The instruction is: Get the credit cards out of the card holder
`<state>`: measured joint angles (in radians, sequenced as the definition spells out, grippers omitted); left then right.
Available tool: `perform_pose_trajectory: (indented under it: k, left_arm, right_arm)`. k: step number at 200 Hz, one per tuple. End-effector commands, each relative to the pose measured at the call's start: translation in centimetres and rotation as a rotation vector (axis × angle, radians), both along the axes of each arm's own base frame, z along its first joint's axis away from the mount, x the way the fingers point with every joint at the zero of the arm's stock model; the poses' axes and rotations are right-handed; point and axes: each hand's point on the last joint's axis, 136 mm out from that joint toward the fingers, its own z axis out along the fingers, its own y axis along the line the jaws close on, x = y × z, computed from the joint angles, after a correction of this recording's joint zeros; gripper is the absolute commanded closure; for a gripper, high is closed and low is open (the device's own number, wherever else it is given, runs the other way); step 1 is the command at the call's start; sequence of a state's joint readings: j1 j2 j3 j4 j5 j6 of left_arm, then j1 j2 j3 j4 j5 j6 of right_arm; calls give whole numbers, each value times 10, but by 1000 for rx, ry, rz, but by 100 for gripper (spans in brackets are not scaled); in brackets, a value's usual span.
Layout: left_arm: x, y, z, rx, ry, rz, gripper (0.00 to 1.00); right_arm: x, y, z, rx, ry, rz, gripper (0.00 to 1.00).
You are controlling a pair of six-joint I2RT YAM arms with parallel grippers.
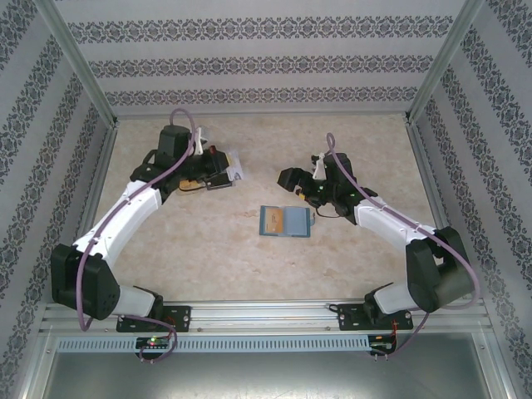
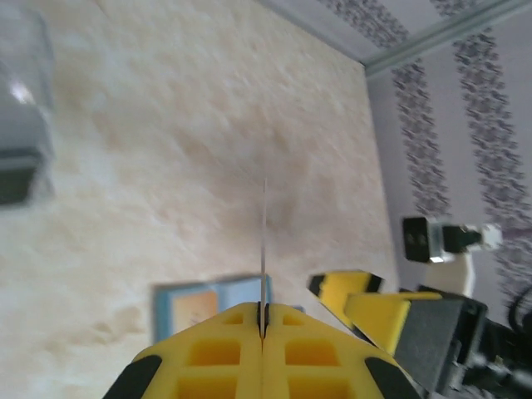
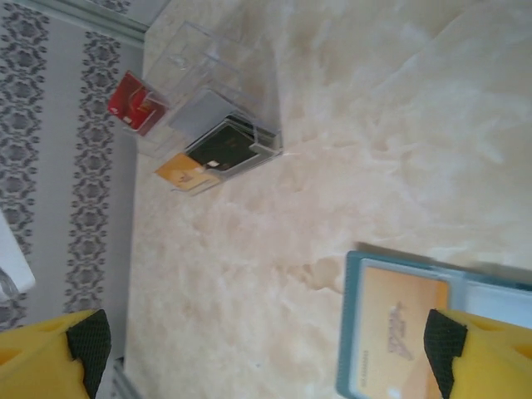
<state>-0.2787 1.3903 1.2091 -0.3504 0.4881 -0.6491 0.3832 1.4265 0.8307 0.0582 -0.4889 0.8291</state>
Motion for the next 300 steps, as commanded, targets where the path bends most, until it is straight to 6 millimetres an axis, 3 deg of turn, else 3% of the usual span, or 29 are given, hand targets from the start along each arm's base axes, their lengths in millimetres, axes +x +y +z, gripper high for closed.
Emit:
perform_pose_trajectory:
  k: [1,53,81,133,190,225,271,300]
  left_arm:
    - [4,34,-12,326,-38,-28,100]
    - [26,41,-17,698,-194,-324,100]
    - [44,40,-36,858,-253,-507,100]
    - [82,46,-69,1063,-265,-691,100]
    - [72,51,-100,1157,-251,-935,100]
    - [76,62,-117,1246,-229,-1006,100]
    - [75,53,-132,1248,-239,-1097,100]
    - [87,54,-139,1312,-233,-1107,100]
  right_arm:
    - [4,-10,-3,-107,-79,12,2]
    - [8,-11,-15,-143,-90,27,2]
    - [4,-15,-28,-163,-68,16,2]
    - [-11,-25,-20,-155,-78,13,2]
    - [-12,-32,1,-89,-111,16,2]
    - [-14,-32,1,-62,-92,41,2]
    - [-14,-35,-4,-52,-72,49,2]
    - [-15,-35,-8,-47,-56,48,2]
